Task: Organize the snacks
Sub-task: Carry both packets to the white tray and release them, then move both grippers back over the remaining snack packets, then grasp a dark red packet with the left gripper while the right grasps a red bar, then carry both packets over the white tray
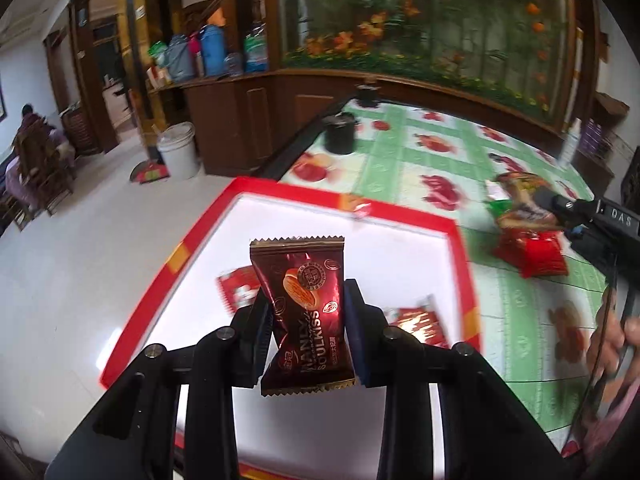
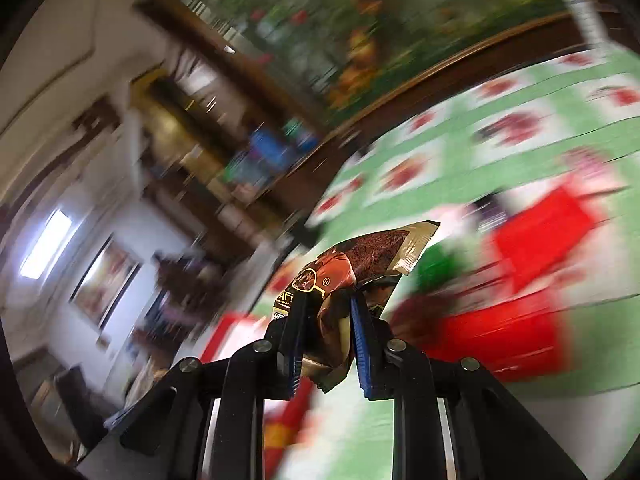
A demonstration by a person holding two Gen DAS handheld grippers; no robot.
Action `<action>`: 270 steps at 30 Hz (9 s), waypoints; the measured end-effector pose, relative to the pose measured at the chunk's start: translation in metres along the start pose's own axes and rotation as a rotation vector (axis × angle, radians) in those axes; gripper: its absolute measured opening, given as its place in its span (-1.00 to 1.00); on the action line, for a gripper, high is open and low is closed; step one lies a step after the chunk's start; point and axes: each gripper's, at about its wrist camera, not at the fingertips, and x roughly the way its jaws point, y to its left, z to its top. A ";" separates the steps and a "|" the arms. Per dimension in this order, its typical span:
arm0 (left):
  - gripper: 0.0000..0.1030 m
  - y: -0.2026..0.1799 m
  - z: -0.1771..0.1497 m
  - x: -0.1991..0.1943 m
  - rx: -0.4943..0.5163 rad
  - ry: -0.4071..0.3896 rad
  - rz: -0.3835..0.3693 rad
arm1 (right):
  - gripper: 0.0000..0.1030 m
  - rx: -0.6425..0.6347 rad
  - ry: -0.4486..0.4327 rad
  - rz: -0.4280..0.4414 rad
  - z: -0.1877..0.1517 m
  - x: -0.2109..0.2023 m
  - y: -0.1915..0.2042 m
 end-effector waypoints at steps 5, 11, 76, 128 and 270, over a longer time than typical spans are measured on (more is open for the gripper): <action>-0.40 0.023 -0.006 0.005 -0.030 0.005 0.051 | -0.59 -0.070 0.146 0.106 -0.028 0.059 0.056; -0.40 0.039 -0.010 0.016 -0.029 0.022 0.111 | -0.59 -0.201 0.273 0.109 -0.058 0.094 0.086; 0.52 -0.276 0.021 0.098 0.507 0.239 -0.408 | 0.15 0.342 -0.019 -0.289 0.056 -0.099 -0.153; 0.52 -0.209 0.018 0.095 0.343 0.368 -0.282 | 0.33 0.212 0.220 -0.416 0.049 -0.095 -0.148; -0.03 0.038 -0.008 0.008 0.016 0.016 0.042 | 0.05 -0.077 0.101 0.102 -0.041 0.062 0.101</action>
